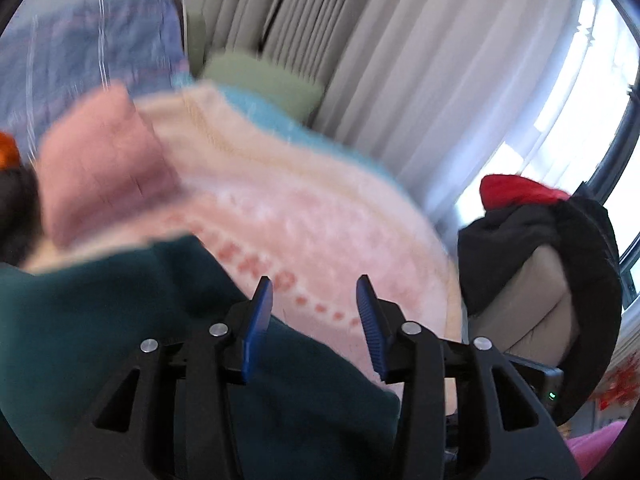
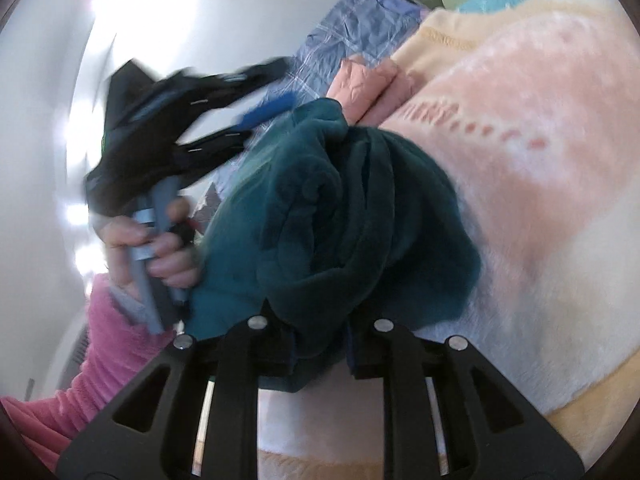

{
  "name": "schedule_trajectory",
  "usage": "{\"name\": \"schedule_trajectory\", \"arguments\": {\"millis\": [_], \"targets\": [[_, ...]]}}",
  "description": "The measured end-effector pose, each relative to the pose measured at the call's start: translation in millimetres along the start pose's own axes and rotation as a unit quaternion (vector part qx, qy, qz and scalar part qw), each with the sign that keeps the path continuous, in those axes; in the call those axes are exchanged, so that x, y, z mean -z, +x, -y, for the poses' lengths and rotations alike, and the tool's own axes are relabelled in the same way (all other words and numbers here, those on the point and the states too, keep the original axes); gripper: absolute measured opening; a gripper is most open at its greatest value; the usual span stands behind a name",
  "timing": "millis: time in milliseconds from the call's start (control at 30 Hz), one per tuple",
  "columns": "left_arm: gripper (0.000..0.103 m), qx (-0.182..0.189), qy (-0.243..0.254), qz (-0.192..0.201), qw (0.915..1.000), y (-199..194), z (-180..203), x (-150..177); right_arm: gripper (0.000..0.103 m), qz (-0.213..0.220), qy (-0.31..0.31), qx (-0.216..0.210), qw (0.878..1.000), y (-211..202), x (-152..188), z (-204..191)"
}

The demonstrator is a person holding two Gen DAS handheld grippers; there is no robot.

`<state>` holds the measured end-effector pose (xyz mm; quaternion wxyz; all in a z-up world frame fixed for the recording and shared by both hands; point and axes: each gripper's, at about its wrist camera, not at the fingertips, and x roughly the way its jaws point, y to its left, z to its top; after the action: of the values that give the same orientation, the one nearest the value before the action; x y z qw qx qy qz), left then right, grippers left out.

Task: Fold large clothes
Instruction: 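Carry the teal hoodie bundle with both grippers toward the pink jacket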

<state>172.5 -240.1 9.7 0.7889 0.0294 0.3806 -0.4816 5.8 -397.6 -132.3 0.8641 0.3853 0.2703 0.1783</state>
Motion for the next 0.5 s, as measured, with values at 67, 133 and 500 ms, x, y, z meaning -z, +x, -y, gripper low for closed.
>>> {"name": "schedule_trajectory", "arguments": {"millis": [67,133,500], "targets": [[0.044,-0.031,0.026,0.030,0.9987,-31.3,-2.0,0.8,0.018,0.000,0.009,-0.001,1.000,0.7,-6.9,7.1],[0.045,-0.056,0.033,0.033,0.9974,-52.8,-13.4,9.4,0.018,-0.001,0.025,-0.010,1.000,-3.1,-8.3,12.8],[0.061,-0.119,0.068,-0.018,0.9904,-23.4,-39.9,65.2,0.021,-0.011,0.016,0.034,0.999,18.7,-34.9,36.7]]}}
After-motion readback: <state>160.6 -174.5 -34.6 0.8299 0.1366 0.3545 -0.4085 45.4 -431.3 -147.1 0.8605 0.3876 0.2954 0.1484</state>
